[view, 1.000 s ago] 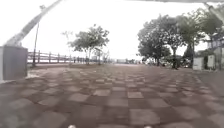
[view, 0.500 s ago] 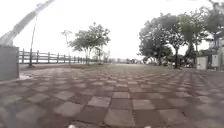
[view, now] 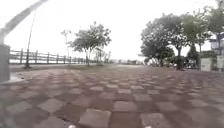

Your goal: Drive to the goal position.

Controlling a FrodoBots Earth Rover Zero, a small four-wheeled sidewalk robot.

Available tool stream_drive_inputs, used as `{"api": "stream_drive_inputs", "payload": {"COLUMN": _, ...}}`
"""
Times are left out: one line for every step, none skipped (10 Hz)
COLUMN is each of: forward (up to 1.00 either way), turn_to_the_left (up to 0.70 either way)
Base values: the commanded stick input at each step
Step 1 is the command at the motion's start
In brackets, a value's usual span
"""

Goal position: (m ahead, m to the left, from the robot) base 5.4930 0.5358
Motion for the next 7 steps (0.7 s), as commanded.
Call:
{"api": "stream_drive_inputs", "payload": {"forward": 0.85, "turn_to_the_left": 0.0}}
{"api": "stream_drive_inputs", "payload": {"forward": 0.85, "turn_to_the_left": 0.0}}
{"api": "stream_drive_inputs", "payload": {"forward": 0.85, "turn_to_the_left": 0.0}}
{"api": "stream_drive_inputs", "payload": {"forward": 0.85, "turn_to_the_left": 0.0}}
{"api": "stream_drive_inputs", "payload": {"forward": 0.85, "turn_to_the_left": 0.0}}
{"api": "stream_drive_inputs", "payload": {"forward": 0.85, "turn_to_the_left": 0.0}}
{"api": "stream_drive_inputs", "payload": {"forward": 0.85, "turn_to_the_left": 0.0}}
